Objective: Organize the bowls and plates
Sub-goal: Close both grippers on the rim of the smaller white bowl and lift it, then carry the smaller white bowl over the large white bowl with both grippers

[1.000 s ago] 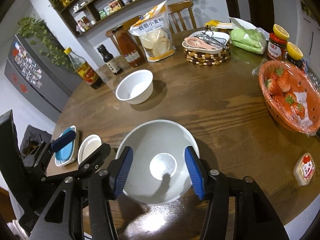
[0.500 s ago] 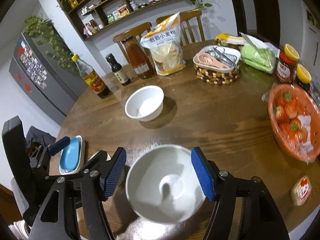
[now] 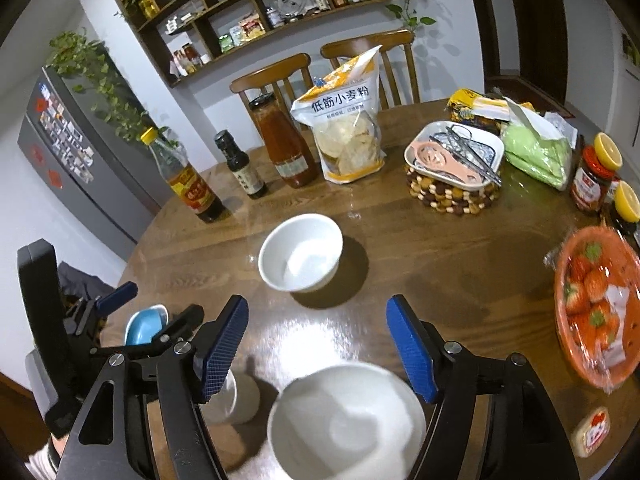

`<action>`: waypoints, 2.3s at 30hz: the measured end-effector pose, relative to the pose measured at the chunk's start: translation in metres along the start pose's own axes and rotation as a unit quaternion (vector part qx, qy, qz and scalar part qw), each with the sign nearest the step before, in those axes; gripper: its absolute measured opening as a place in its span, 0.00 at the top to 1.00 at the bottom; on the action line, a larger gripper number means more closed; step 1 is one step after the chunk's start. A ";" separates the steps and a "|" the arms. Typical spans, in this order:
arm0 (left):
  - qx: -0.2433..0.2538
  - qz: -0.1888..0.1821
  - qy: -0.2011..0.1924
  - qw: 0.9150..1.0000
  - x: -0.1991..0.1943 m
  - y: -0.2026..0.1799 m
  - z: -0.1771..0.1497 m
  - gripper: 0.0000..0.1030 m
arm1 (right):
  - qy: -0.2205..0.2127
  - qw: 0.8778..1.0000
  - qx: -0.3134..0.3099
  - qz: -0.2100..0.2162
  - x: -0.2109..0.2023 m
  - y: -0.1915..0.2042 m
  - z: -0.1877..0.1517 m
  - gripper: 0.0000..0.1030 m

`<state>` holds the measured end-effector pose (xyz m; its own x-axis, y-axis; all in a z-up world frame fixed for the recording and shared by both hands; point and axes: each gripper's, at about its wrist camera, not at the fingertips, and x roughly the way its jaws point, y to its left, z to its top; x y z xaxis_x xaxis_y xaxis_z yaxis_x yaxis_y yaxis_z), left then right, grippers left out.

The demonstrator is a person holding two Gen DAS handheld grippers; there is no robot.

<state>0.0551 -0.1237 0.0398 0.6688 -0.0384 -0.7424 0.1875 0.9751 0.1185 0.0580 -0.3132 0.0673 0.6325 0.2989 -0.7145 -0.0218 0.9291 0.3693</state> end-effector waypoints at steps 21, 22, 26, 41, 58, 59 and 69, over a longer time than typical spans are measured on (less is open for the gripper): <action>-0.032 -0.047 0.114 0.992 0.132 0.010 0.043 0.07 | 0.113 0.992 0.058 -0.002 0.145 -0.016 0.031 0.29; -0.028 -0.052 0.118 0.991 0.135 0.008 0.042 0.09 | 0.117 0.991 0.060 0.000 0.149 -0.017 0.030 0.29; -0.030 -0.063 0.127 0.989 0.145 0.006 0.040 0.15 | 0.131 0.990 0.060 -0.002 0.163 -0.018 0.027 0.29; -0.024 -0.088 0.148 0.985 0.163 -0.007 0.037 0.78 | 0.153 0.987 0.040 0.007 0.181 -0.016 0.025 0.76; 0.000 -0.069 0.091 0.993 0.123 -0.012 0.045 0.81 | 0.102 0.995 0.014 0.016 0.129 -0.001 0.019 0.78; 0.001 -0.068 0.086 0.994 0.117 -0.012 0.045 0.81 | 0.096 0.995 0.010 0.015 0.121 0.001 0.016 0.78; 0.018 -0.079 0.051 0.995 0.069 -0.023 0.032 0.81 | 0.049 0.999 0.008 0.012 0.062 0.009 -0.011 0.78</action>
<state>0.1197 -0.1560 0.0070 0.5531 -0.1659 -0.8164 0.3110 0.9502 0.0176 0.0888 -0.2840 0.0195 0.5534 0.3420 -0.7595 -0.0235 0.9179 0.3962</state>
